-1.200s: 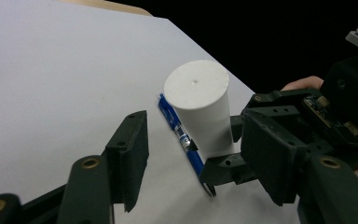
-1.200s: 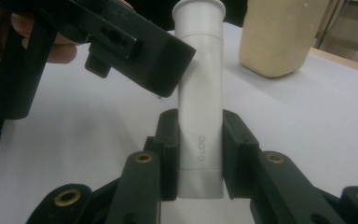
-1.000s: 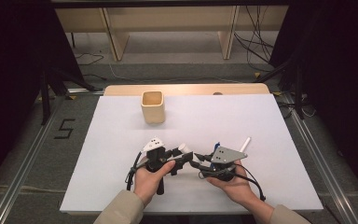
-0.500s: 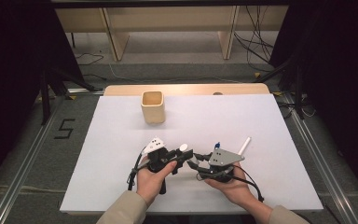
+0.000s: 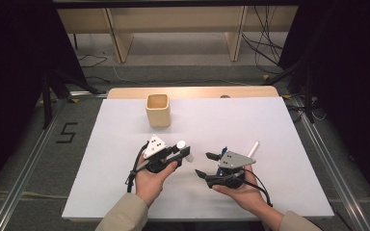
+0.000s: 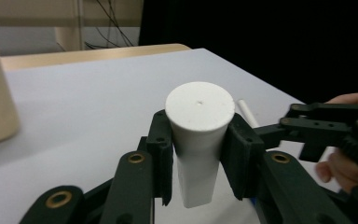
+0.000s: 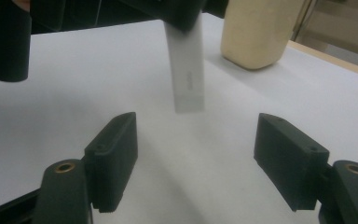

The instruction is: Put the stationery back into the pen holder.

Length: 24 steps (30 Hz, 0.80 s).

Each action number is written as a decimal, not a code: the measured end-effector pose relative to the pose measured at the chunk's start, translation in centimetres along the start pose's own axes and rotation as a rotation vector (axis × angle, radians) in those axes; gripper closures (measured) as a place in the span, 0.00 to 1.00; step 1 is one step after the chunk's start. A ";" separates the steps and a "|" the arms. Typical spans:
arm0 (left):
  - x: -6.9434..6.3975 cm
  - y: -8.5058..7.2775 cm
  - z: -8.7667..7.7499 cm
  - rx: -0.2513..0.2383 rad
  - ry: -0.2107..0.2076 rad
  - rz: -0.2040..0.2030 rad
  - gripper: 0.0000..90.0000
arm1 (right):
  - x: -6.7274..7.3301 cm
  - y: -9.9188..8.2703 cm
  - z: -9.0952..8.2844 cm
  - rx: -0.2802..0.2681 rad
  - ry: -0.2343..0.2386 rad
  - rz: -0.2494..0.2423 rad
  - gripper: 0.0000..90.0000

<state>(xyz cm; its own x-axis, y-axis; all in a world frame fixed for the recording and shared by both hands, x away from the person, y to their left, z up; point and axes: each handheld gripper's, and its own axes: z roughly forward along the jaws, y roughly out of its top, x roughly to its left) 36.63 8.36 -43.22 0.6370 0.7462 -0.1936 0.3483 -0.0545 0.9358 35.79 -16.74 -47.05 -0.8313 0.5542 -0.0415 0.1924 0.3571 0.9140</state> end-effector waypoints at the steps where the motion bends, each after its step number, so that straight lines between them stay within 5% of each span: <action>1: 0.2 0.1 0.0 -0.004 0.010 0.008 0.74 | -0.2 -0.1 -0.3 0.010 -0.003 0.016 0.32; 15: 4.5 3.0 -0.6 -0.027 0.147 0.037 0.74 | -1.8 -0.7 -2.3 0.046 -0.034 0.068 0.26; 24: 6.4 5.0 -0.5 -0.040 0.202 0.049 0.74 | -2.2 -1.3 -3.5 0.012 -0.048 0.082 0.26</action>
<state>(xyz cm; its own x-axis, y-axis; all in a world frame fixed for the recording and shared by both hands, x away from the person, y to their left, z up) 42.08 13.21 -39.66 0.4999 0.8616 -0.0880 0.2898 -0.0707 0.9545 35.59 -21.04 -46.74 -0.7865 0.6174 0.0136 0.2652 0.3177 0.9104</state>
